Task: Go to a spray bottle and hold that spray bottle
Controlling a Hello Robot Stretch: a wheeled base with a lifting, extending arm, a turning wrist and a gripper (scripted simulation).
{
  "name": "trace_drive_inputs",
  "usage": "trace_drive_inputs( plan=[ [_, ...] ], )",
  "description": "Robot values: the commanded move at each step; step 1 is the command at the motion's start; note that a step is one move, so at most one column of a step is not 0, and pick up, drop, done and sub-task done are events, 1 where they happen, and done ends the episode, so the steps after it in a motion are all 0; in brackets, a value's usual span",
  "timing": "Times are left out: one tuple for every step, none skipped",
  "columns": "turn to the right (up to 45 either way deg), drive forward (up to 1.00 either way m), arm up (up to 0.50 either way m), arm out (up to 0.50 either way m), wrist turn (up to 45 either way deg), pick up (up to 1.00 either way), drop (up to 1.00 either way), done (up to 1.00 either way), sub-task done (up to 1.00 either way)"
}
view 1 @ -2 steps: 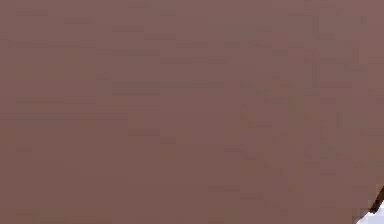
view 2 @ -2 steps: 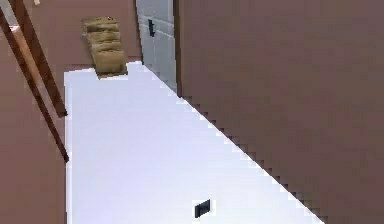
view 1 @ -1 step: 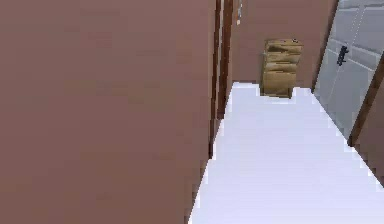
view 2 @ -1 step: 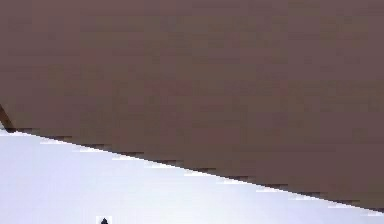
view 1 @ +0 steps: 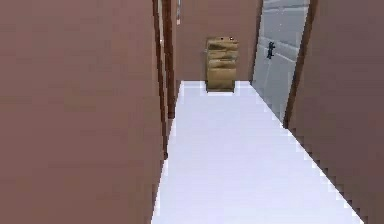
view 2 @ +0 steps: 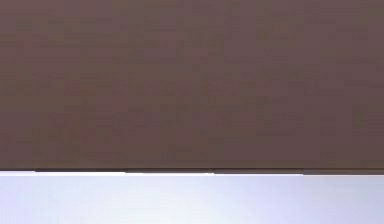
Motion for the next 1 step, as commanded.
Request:
trace_drive_inputs(
  plan=[
    [0.0,1.0,0.0,0.0,0.0,0.0,0.0,0.0,0.0]
  ],
)
